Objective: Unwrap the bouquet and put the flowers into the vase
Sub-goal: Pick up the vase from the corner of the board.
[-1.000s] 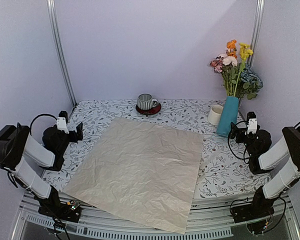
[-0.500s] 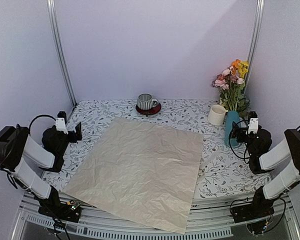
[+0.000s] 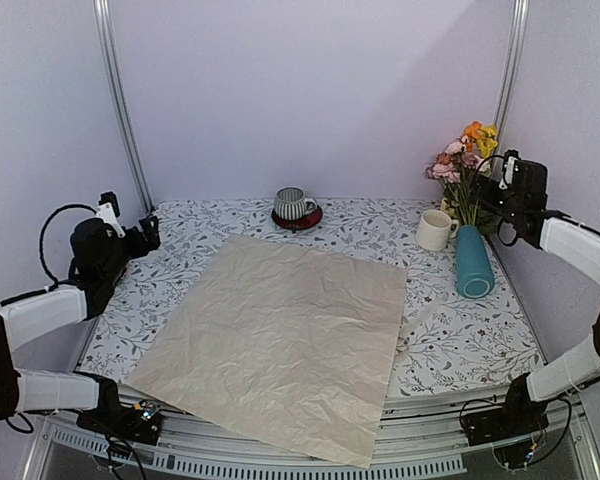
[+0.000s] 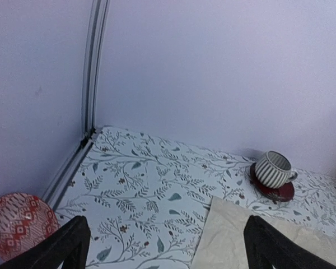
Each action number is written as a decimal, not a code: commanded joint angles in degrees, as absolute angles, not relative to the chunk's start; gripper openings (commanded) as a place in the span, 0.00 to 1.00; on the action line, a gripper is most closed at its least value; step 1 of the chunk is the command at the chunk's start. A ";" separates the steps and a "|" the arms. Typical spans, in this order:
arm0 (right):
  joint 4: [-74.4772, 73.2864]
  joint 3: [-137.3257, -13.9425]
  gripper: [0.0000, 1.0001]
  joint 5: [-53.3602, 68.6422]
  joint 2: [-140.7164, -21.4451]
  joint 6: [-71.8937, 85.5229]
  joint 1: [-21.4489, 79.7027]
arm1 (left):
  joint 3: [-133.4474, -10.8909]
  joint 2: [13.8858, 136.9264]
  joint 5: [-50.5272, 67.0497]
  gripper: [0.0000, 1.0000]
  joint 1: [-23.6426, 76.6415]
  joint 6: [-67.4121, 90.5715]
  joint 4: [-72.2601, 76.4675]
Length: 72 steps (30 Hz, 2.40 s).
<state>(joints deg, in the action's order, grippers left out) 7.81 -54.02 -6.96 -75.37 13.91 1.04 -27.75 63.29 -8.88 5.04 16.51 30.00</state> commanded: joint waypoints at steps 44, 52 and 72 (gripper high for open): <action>-49.78 -109.46 0.83 -3.81 -132.98 9.19 -5.71 | -27.50 66.07 13.46 0.98 1.93 25.36 15.31; -44.78 -105.13 0.65 -2.92 -122.25 9.76 -5.70 | -27.51 66.18 13.44 0.98 1.91 25.31 15.30; -9.47 -71.21 0.59 -4.92 -85.66 5.68 0.31 | -27.25 65.22 13.85 0.98 1.93 25.21 15.10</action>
<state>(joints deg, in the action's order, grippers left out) -26.79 -73.56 -3.01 -95.04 6.61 -0.78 -27.57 65.73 13.54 2.24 26.11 15.33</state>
